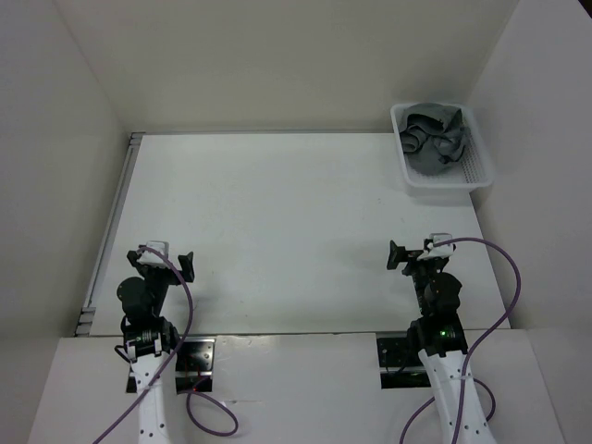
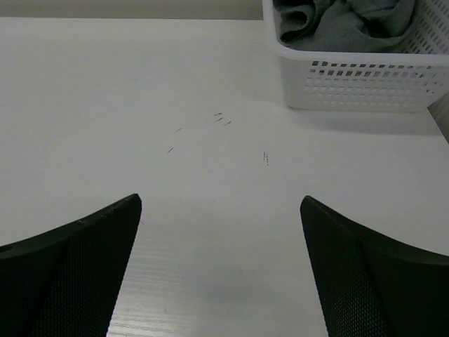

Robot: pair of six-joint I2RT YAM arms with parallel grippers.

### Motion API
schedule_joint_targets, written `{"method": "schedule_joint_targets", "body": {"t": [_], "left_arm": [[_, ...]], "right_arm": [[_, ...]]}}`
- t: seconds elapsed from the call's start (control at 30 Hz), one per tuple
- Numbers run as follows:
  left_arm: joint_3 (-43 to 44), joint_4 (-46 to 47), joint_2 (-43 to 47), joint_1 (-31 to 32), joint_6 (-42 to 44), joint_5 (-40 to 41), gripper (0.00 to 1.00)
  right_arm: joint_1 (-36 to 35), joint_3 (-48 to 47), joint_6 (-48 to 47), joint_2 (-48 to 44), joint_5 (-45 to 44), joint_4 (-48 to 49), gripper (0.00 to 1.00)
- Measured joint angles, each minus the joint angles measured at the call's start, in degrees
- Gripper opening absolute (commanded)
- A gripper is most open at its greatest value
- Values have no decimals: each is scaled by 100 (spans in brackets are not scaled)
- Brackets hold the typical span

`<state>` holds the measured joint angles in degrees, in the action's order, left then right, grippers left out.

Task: Fold and stack the shorts
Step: Grab the shorts from the pile

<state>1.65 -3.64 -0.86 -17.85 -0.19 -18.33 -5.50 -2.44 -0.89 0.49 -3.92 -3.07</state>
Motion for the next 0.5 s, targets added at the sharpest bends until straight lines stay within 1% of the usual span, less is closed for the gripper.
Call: {"method": "schedule_joint_targets", "body": {"t": [0.33,0.4,0.43,0.47,0.5], "left_arm": [[0,0,0,0,0,-17,100],[2,-37,0,-2,-2,-299,100],[2,-98,0,-2,-4,-597,100],[7,-166,0,-2,-2,-916,100],[11,-210,0,-2,-2,-1276,100]], "right_arm": [[0,0,0,0,0,0,99],[0,0,-72,0,116,9,99],[0,0,-216,0,264,28,100],[2,0,-496,0,533,55,100],[2,0,-990,0,1019,74,100]]}}
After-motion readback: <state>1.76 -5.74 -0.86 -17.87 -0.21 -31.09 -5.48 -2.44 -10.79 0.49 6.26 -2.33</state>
